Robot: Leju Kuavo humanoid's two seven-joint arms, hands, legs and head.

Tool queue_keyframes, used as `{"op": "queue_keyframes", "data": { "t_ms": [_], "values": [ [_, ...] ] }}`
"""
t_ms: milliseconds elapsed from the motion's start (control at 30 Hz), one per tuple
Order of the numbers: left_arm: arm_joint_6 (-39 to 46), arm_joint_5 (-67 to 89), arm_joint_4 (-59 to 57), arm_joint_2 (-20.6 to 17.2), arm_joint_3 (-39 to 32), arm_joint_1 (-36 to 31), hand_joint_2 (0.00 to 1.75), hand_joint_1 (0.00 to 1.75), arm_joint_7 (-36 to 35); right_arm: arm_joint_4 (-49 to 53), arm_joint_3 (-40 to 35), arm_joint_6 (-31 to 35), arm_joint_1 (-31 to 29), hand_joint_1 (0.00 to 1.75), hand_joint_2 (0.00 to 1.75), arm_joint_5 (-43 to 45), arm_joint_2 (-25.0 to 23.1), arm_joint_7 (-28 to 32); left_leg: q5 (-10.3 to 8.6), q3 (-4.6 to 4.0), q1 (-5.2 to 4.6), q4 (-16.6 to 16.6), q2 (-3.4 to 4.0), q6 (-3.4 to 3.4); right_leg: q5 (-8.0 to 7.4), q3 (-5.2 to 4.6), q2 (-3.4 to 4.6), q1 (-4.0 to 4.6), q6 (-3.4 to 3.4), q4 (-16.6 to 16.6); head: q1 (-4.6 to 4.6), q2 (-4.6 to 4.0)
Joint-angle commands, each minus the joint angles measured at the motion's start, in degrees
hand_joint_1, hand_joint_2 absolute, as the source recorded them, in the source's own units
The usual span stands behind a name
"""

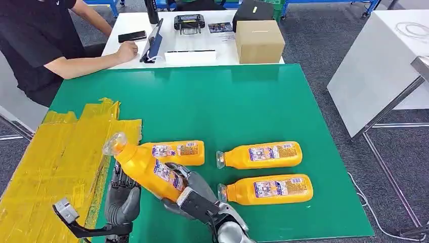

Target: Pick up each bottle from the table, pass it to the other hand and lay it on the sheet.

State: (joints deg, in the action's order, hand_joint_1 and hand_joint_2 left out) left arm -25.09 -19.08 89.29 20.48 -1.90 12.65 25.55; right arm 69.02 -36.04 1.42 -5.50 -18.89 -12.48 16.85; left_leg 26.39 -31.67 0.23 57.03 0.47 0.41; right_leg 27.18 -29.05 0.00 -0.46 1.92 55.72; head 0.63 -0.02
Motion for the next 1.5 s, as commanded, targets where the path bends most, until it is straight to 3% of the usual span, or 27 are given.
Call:
{"op": "queue_keyframes", "data": {
  "t_ms": [33,267,300,367,467,500,533,1033,1200,1233,1267,1300,1400,1500],
  "values": [
    [-4.7,0.0,-8.2,-4.0,2.7,-2.9,1.75,0.0,-1.9,-9.9,-6.3,-1.3,-7.3,1.75,1.75,-3.2,-0.8,-1.9,-0.04,0.15,0.04,-0.1,0.07,-0.03,-0.08,0.13,0.1,0.04,-0.05,-0.1,0.0,0.0],
    [-6.8,-0.3,-10.4,-4.9,4.0,-4.1,1.75,0.0,-2.2,-18.8,-12.5,-2.4,-12.6,1.75,1.75,-5.5,-3.6,-3.0,-0.06,0.19,0.15,-0.2,0.09,-0.08,-0.14,0.18,0.14,0.15,-0.12,-0.2,-0.02,0.0],
    [-2.7,5.5,-10.6,-5.9,5.1,-4.1,1.75,0.0,-2.9,-20.5,-18.6,-6.7,-14.6,1.75,1.75,-9.5,-4.0,-2.1,-0.04,0.17,0.12,-0.1,0.06,-0.06,-0.1,0.15,0.1,0.12,-0.09,-0.2,0.0,0.0],
    [-2.3,6.3,-12.3,-6.3,5.2,-4.4,1.75,0.0,-1.3,-23.0,-20.8,-5.6,-14.1,1.75,1.75,-10.8,-7.0,-3.4,-0.01,0.15,0.09,-0.1,0.13,-0.05,-0.08,0.08,0.17,0.1,-0.08,-0.1,0.02,0.0],
    [-2.1,6.0,-12.5,-5.7,4.4,-4.6,1.75,0.0,-0.6,-24.9,-21.9,-4.3,-14.6,1.75,1.75,-9.9,-7.4,-3.1,0.0,0.13,0.06,-0.1,0.08,-0.05,-0.02,0.1,0.1,0.06,-0.06,-0.1,0.0,0.0],
    [-2.0,5.9,-12.4,-5.6,4.3,-4.6,1.75,0.3,-0.8,-25.0,-21.9,-4.2,-14.7,1.75,1.75,-9.7,-7.2,-3.0,0.02,0.18,0.11,-0.1,0.1,-0.06,-0.03,0.15,0.13,0.13,-0.08,-0.1,0.0,0.0],
    [-2.1,5.9,-12.3,-5.6,4.3,-4.6,1.75,1.75,-0.8,-25.0,-21.8,-4.2,-14.7,1.75,1.75,-9.7,-7.1,-3.0,-0.02,0.09,0.08,-0.1,-0.03,-0.04,-0.01,0.07,0.0,0.09,-0.05,-0.1,0.02,0.0],
    [-2.1,3.6,-12.1,-4.5,1.8,-4.7,1.75,1.75,-1.0,-25.7,-22.2,-3.9,-15.4,1.75,1.75,-8.3,-6.6,-3.1,-0.03,-0.03,0.01,0.0,-0.11,-0.02,0.01,-0.02,-0.12,0.0,-0.02,0.0,0.02,0.0],
    [2.3,6.9,-7.0,-4.6,0.2,-3.1,1.75,1.75,-1.1,-18.0,-18.9,-0.1,-14.2,1.75,1.75,-7.8,-2.9,-4.2,-0.02,-0.08,0.09,0.0,-0.23,0.0,0.02,0.0,-0.22,0.07,-0.03,-0.1,0.0,0.0],
    [6.4,11.2,-4.0,-4.6,-0.7,-2.5,1.75,1.75,0.8,-12.9,-15.5,3.9,-12.0,0.0,1.75,-7.5,-1.6,-3.6,-0.02,-0.05,0.14,0.0,-0.27,-0.01,0.01,0.05,-0.26,0.12,-0.04,-0.1,-0.02,0.0],
    [9.5,14.7,-1.3,-4.8,-1.3,-2.1,1.75,1.75,2.0,-8.3,-13.7,5.2,-10.8,0.0,1.75,-7.9,-0.1,-3.8,-0.02,-0.09,0.09,0.0,-0.22,0.0,0.01,-0.01,-0.22,0.08,-0.02,-0.1,-0.02,0.0],
    [13.0,18.4,1.6,-5.2,-2.0,-1.9,1.75,1.75,2.8,-3.6,-11.7,6.4,-9.8,0.0,0.0,-8.5,1.4,-4.8,-0.02,-0.14,0.07,0.0,-0.18,0.0,0.01,-0.08,-0.19,0.06,-0.01,0.0,0.0,0.0],
    [13.6,19.2,5.0,-5.6,-3.1,-1.9,1.75,1.75,0.9,2.6,-9.3,4.0,-9.0,0.0,0.0,-8.6,3.6,-7.1,-0.01,-0.27,0.13,0.2,-0.29,0.01,0.02,-0.14,-0.29,0.12,-0.01,0.0,-0.02,0.0],
    [21.5,28.6,7.8,-7.1,-4.9,-3.1,1.75,1.75,4.2,7.0,-3.9,6.2,-10.2,0.0,0.0,-9.4,5.5,-7.6,0.02,-0.13,0.15,0.1,-0.2,0.0,0.0,0.01,-0.17,0.14,-0.03,-0.1,0.0,0.0]
  ]
}}
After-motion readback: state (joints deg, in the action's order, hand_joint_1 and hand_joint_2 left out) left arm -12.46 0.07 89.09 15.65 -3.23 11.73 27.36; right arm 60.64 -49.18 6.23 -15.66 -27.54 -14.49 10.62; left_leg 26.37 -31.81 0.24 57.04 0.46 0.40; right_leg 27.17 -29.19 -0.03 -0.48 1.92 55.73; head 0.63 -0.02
